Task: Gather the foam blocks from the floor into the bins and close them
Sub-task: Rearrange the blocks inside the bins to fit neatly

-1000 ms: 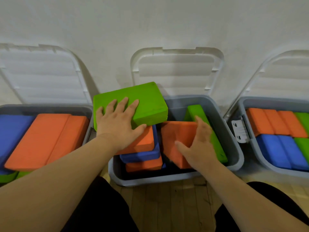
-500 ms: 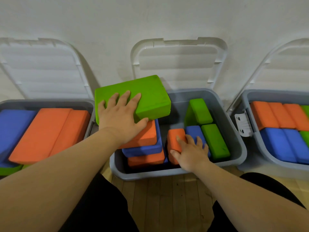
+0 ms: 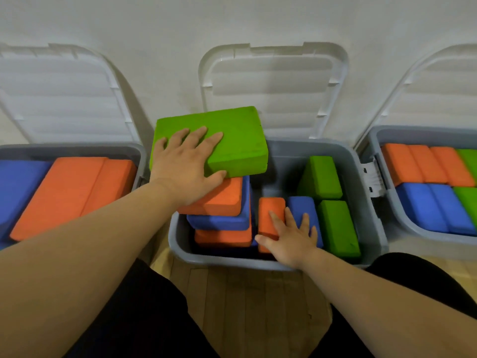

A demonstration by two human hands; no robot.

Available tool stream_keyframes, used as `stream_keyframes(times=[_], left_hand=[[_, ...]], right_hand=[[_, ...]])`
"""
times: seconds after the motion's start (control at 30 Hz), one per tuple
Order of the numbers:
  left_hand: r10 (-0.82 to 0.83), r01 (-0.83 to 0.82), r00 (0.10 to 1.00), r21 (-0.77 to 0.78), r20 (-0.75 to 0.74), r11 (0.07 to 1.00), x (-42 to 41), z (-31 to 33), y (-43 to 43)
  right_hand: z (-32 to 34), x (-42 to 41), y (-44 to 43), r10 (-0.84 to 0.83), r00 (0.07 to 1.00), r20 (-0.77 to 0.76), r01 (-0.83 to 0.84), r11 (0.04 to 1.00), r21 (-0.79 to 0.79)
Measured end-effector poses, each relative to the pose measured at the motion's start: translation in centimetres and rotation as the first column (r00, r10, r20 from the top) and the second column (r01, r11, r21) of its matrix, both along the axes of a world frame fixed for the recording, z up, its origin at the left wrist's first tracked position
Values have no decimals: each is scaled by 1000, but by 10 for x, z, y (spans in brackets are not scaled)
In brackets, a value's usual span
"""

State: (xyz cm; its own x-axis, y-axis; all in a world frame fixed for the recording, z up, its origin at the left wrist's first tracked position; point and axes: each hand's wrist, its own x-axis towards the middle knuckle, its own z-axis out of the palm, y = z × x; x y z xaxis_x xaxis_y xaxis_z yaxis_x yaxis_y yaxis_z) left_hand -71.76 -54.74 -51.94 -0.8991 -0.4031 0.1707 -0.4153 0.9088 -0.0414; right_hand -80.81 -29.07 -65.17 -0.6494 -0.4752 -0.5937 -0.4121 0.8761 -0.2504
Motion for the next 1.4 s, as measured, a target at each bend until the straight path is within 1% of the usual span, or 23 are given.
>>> stream_keyframes(times=[0.1,0.17,0.2,0.23,0.27,0.3,0.33,0.37,0.43,0.53,0.63,0.7,0.77,0.83,0.87,0.9,0.97,1.03,1.1,1.13,1.17,1.23,1.4], left_hand=[[-19,19,1000,-11,12,1000,-2,0,8],[-26,26,999,-2,19,1000,-2,1,12],[-29,29,999,5,17,1000,-1,1,12],[-32,32,999,11,14,999,0,1,12],[-37,36,999,14,11,999,1,2,11],[-41,41,999,13,13,999,2,2,11],[-45,45,999,13,21,999,2,2,11],[-49,48,998,15,37,999,1,2,11],[-55,54,996,11,67,998,-2,2,13],[-42,44,997,-30,61,999,-1,2,20],[28,-26,999,-65,34,998,3,4,25],[69,-70,997,-43,-16,997,8,3,32],[117,-114,989,42,-88,993,14,-7,40],[182,-164,976,151,-118,975,20,-22,43],[185,-162,977,196,-107,967,22,-29,42],[158,-134,984,241,-83,961,22,-34,40],[56,-63,998,290,31,955,18,-42,36],[0,-31,993,259,122,965,14,-45,33],[10,-43,991,252,133,967,16,-46,34],[13,-48,991,258,135,965,19,-47,34],[13,-50,990,265,139,963,21,-47,33],[10,-57,986,277,168,959,24,-45,32],[16,-70,982,278,190,958,23,-42,37]], right_hand=[[7,1,-2,-102,995,1,101,991,-91],[21,-8,-12,-243,966,81,257,919,-299],[29,-14,-17,-335,926,176,378,806,-455],[39,-22,-24,-399,872,283,487,646,-588],[51,-29,-30,-414,827,381,555,490,-673],[66,-37,-36,-399,791,465,603,371,-706],[81,-45,-44,-359,757,546,647,296,-703],[96,-52,-54,-322,732,600,679,272,-682],[120,-62,-75,-276,724,632,689,323,-648],[129,-68,-99,-226,758,612,644,410,-646],[128,-67,-103,-219,737,639,669,368,-645],[132,-61,-100,-232,715,660,699,250,-669],[137,-67,-94,-284,695,661,701,65,-710],[148,-79,-78,-401,659,637,642,-142,-754],[155,-86,-67,-501,654,567,568,-169,-805],[158,-91,-54,-622,654,431,479,-100,-872],[153,-93,-28,-762,643,74,346,202,-916],[136,-85,-12,-701,694,-165,252,451,-856],[107,-71,-1,-525,765,-372,153,710,-688],[93,-63,2,-418,779,-467,84,808,-583],[83,-55,4,-336,775,-536,23,861,-508],[81,-48,2,-295,763,-576,-11,884,-467],[100,-61,0,-346,804,-484,125,893,-431]])
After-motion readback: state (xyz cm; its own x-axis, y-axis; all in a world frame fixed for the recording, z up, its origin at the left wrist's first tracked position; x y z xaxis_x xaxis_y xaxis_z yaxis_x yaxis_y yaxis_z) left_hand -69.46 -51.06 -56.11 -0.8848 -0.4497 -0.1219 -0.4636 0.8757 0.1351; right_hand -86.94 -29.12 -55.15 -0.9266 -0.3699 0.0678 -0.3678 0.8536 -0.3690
